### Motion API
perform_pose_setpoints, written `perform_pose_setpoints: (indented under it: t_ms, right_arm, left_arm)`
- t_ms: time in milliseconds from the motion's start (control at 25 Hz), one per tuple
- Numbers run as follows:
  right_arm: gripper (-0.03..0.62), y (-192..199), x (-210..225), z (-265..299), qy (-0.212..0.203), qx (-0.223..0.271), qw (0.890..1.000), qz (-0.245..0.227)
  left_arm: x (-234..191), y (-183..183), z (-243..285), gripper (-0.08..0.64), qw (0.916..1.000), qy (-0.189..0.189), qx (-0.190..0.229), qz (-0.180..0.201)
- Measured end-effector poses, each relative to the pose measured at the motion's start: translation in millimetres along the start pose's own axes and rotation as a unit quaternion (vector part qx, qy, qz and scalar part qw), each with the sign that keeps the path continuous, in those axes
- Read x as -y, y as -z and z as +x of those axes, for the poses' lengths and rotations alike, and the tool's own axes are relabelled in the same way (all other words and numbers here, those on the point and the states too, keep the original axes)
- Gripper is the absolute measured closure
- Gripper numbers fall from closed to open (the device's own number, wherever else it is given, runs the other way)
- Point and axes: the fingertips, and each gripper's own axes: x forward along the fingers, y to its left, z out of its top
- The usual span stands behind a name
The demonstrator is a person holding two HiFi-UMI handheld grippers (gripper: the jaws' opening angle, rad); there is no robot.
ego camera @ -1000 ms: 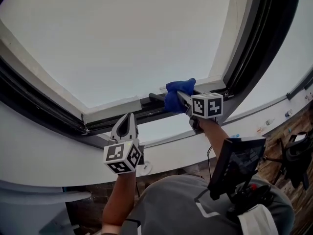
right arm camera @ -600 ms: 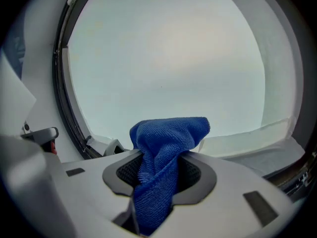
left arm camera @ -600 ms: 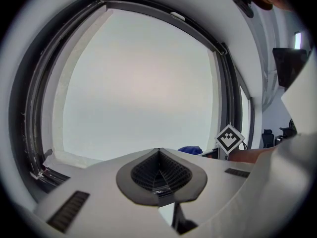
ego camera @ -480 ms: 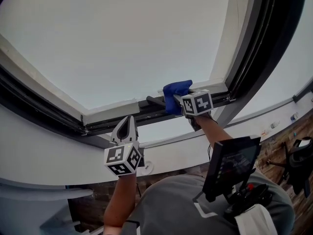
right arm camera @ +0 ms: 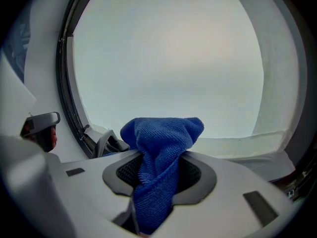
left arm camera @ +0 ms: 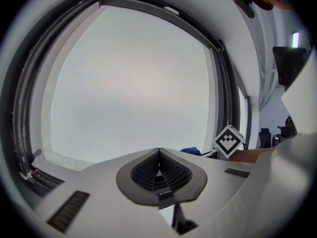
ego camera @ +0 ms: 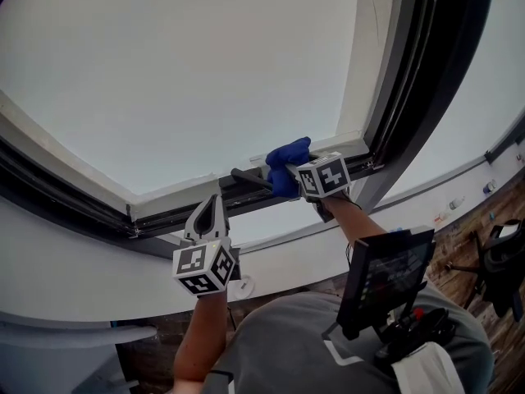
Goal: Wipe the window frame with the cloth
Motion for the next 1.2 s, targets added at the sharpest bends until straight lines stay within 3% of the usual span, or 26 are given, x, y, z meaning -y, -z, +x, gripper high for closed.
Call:
perform_pose_setpoints:
  t_ms: [640,1000,1200]
  right_arm:
    - [0.431,10.5,84.1,-51.6,0.098,0.011,0.995,0.034]
    - [0.431,13.5,138.3,-92.6,0.18,0.03,0.981,0.071]
    - [0.431,16.1,144.7,-96.7,0.191,0.039,0.977,0.084]
  left_arm:
    - [54.9,2.5,42.6,0.551,0.998,0.063,-0.003,0.001]
    - [87.9,-0.7,64.0,0.552,0.9953,0.096,-0.003,0.003]
    - [97.5,-2.1,72.4,0.551,0.9937,0.112,0.0,0.003]
